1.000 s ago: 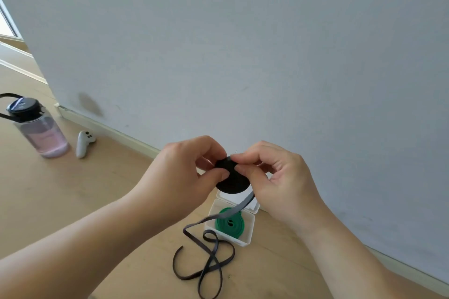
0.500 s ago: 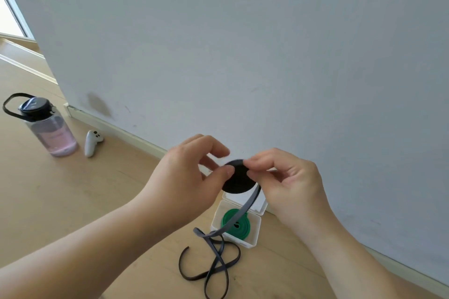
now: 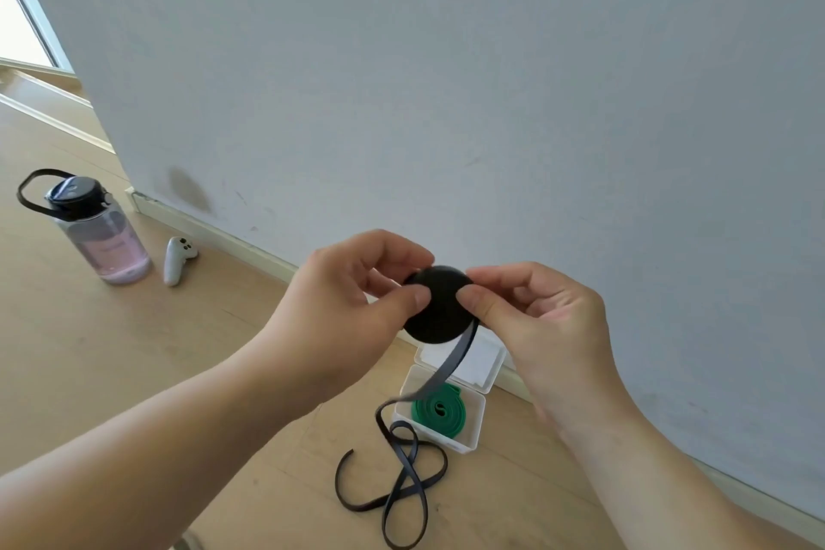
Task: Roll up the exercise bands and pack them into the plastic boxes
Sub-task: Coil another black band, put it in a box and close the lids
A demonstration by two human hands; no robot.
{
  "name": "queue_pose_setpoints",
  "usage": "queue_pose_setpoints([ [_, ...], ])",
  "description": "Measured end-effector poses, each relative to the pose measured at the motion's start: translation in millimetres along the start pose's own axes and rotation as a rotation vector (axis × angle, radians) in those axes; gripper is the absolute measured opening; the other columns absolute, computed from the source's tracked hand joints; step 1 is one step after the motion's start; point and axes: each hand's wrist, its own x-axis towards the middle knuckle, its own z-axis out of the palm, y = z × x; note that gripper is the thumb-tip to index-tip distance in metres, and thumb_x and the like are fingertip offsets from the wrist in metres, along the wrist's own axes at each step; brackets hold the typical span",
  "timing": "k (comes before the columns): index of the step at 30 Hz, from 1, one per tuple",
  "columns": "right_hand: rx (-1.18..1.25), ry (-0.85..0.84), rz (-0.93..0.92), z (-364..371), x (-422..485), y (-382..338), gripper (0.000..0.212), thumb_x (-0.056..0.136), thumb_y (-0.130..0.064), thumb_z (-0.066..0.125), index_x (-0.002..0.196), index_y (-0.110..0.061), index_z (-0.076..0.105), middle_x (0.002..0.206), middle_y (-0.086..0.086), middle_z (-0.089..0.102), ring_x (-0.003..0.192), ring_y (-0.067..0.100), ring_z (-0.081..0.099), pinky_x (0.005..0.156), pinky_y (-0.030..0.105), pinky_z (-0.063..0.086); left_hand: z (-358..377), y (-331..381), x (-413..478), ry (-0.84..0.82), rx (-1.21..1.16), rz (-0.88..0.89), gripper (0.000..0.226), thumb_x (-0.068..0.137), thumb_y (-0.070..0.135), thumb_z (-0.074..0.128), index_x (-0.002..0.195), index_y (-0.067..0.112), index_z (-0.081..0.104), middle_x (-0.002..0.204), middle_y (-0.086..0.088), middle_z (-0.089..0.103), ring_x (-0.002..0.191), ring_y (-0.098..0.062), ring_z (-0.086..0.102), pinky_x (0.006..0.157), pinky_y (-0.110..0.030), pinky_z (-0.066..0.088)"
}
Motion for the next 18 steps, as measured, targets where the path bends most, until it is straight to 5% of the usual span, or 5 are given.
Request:
queue_pose_setpoints([
  [5,0.083,-0.04,-0.001,1.6,-2.7,-1.1,0.025,0.084,0.003,0.077,0.097,-0.019,0.078,0.091,0.002,0.082,0.087,0.019,0.078,0.082,0.033,0.064,1.1,2.1,0.6,0.059,-0.405,-0.145,0.02,0.091,0.0,0.073,0.102,0.018,0.074,0.094,-0.006,0.076,0.09,-0.025,0.077,0.079,-0.034,0.065],
  [10,-0.239,-0.1,-0.178,-1.4,-6.6,5.5,0.033,0.092,0.004,0.069,0.093,-0.027,0.08,0.088,-0.01,0.078,0.089,0.01,0.073,0.08,0.017,0.055,0.1,-8.9,-2.5,0.0,0.223,0.03,0.018,0.085,0.022,0.08,0.095,0.03,0.067,0.096,0.019,0.072,0.088,0.004,0.069,0.072,-0.02,0.058],
  [12,-0.33,-0.119,-0.292,-1.8,-7.3,6.7,0.034,0.093,0.008,0.065,0.092,-0.023,0.08,0.088,-0.009,0.074,0.091,0.012,0.071,0.077,0.013,0.052,0.9,-8.8,-5.4,-0.067,0.275,0.12,0.029,0.086,0.02,0.079,0.109,0.033,0.067,0.099,0.023,0.07,0.091,0.006,0.068,0.075,-0.017,0.058],
  [15,-0.452,-0.167,-0.404,0.9,-9.2,10.4,0.038,0.092,0.012,0.061,0.095,-0.021,0.08,0.092,-0.009,0.07,0.091,0.014,0.069,0.076,0.018,0.054,4.0,-6.7,-7.7,-0.114,0.262,0.18,0.026,0.087,0.012,0.077,0.104,0.031,0.071,0.091,0.025,0.072,0.084,0.008,0.068,0.073,-0.011,0.054],
  [18,-0.347,-0.109,-0.307,-0.4,-7.5,7.9,0.034,0.09,0.004,0.071,0.092,-0.028,0.08,0.089,-0.011,0.076,0.091,0.011,0.073,0.08,0.018,0.057,3.9,-5.8,-4.8,-0.091,0.172,0.093,0.032,0.089,0.011,0.075,0.105,0.037,0.069,0.088,0.017,0.075,0.084,0.001,0.071,0.076,-0.014,0.056],
])
